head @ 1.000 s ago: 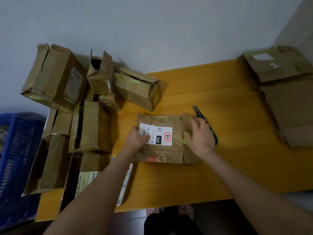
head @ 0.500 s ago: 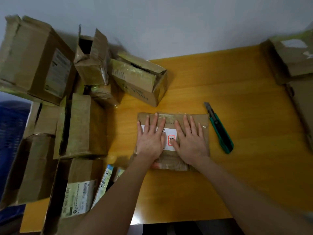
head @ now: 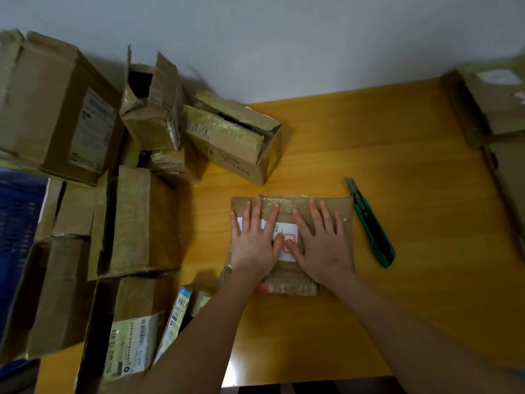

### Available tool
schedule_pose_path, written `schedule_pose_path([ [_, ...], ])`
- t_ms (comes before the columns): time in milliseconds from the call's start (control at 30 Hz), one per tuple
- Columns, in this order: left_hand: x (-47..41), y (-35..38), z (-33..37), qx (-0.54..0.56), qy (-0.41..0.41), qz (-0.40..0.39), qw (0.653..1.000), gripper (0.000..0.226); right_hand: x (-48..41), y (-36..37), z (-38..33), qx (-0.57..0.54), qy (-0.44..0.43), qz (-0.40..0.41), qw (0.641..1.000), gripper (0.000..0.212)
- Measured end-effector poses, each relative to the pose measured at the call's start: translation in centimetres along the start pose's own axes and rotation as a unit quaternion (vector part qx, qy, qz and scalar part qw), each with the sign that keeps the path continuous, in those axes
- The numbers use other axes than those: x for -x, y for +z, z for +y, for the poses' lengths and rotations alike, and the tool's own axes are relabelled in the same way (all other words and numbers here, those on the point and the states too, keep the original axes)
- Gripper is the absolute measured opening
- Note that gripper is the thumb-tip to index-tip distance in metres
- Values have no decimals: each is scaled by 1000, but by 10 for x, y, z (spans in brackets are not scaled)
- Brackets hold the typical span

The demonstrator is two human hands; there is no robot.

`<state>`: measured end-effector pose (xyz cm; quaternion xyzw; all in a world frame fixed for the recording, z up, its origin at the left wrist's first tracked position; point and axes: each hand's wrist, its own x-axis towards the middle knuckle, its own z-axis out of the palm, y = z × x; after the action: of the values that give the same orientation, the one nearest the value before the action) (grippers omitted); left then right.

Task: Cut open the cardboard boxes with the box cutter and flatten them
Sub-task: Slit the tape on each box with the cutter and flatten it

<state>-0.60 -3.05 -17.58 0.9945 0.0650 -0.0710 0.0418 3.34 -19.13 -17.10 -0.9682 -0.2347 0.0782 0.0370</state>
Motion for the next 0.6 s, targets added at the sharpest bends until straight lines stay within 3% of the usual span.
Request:
schedule_pose_path([
  [300, 32, 5, 14, 21, -81, -2, 996, 59, 0, -1, -1, 3, 8, -3, 1000, 66],
  [600, 31, -3, 15, 36, -86, -42, 995, 65, 34, 12, -6, 8, 42, -5, 999, 65],
])
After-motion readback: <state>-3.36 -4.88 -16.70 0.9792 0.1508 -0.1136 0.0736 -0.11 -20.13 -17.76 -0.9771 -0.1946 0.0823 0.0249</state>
